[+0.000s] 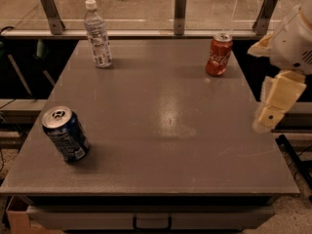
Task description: Knock pepsi can over
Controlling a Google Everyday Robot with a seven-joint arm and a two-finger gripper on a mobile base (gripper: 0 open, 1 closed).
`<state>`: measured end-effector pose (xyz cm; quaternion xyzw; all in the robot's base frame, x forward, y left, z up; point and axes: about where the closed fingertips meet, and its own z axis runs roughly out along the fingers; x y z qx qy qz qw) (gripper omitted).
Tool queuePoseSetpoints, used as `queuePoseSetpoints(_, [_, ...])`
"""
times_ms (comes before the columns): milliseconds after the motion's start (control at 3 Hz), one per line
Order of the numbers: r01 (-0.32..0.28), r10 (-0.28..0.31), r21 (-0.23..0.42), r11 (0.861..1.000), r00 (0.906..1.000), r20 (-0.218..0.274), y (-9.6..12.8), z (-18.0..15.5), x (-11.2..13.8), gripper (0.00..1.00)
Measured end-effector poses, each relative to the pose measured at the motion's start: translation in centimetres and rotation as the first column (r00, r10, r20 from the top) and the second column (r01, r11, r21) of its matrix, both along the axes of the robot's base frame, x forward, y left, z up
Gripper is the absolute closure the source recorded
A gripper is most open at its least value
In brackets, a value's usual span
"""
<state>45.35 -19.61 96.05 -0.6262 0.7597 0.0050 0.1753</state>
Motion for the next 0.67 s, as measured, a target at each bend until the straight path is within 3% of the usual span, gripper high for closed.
queuePoseSetpoints(333, [-0.172,0.180,0.148,0.974,0.9827,-0.044,6.8,-4.4,2.0,0.00])
queuePoseSetpoints(667, [-0.350,0.385,0.332,0.876,0.9218,-0.045,15.8,-7.4,1.9,0.00])
